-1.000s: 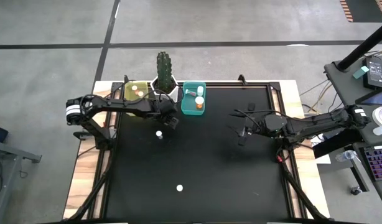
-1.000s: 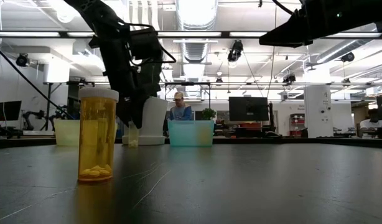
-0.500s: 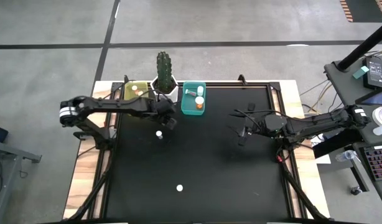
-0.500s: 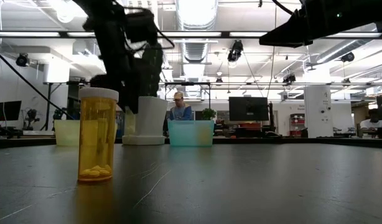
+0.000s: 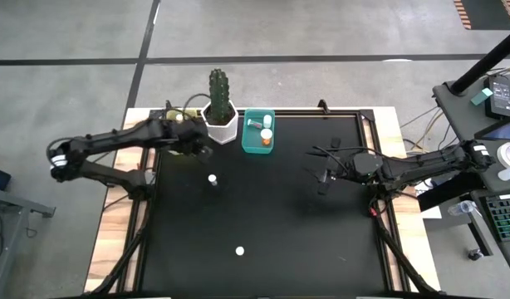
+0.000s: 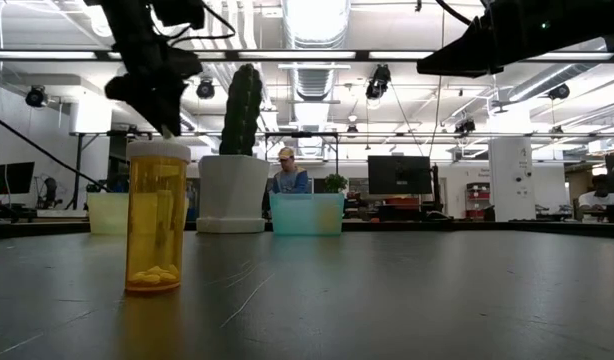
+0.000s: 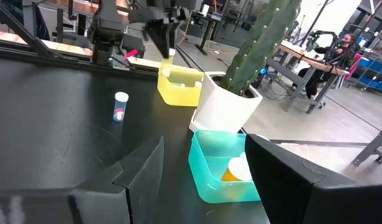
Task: Pick and place medicine bottles into bin by pill shape (circle, oval)
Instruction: Put the yellow tablet bottle into the yellow bin
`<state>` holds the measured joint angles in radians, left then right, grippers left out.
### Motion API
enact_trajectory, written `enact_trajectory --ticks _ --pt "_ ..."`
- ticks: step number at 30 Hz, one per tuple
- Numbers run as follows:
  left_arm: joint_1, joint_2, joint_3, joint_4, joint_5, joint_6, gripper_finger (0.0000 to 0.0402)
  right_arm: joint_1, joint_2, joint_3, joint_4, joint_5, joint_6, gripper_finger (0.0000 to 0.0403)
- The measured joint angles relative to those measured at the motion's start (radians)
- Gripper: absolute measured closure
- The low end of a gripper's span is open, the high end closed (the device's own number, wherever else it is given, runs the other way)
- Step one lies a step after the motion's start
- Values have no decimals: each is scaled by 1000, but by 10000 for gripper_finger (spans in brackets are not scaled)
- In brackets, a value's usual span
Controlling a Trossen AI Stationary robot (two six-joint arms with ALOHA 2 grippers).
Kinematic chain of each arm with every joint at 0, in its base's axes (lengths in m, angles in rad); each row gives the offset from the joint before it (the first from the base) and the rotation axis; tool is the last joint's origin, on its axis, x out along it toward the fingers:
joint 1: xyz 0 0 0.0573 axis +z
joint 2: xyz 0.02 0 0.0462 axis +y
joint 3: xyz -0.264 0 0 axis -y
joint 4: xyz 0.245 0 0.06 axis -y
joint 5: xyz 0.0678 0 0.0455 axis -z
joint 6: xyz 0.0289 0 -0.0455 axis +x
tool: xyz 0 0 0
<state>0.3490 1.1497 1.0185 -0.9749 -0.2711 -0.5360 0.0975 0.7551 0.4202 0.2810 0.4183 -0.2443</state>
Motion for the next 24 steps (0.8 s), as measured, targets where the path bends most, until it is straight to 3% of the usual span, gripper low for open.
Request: enact_trajectory --ticks 8,24 --pt "166 -46 -4 -38 -13 106 304 0 0 0 0 1 1 184" --pt "510 5 -12 13 -16 290 304 0 0 0 0 1 -2 184"
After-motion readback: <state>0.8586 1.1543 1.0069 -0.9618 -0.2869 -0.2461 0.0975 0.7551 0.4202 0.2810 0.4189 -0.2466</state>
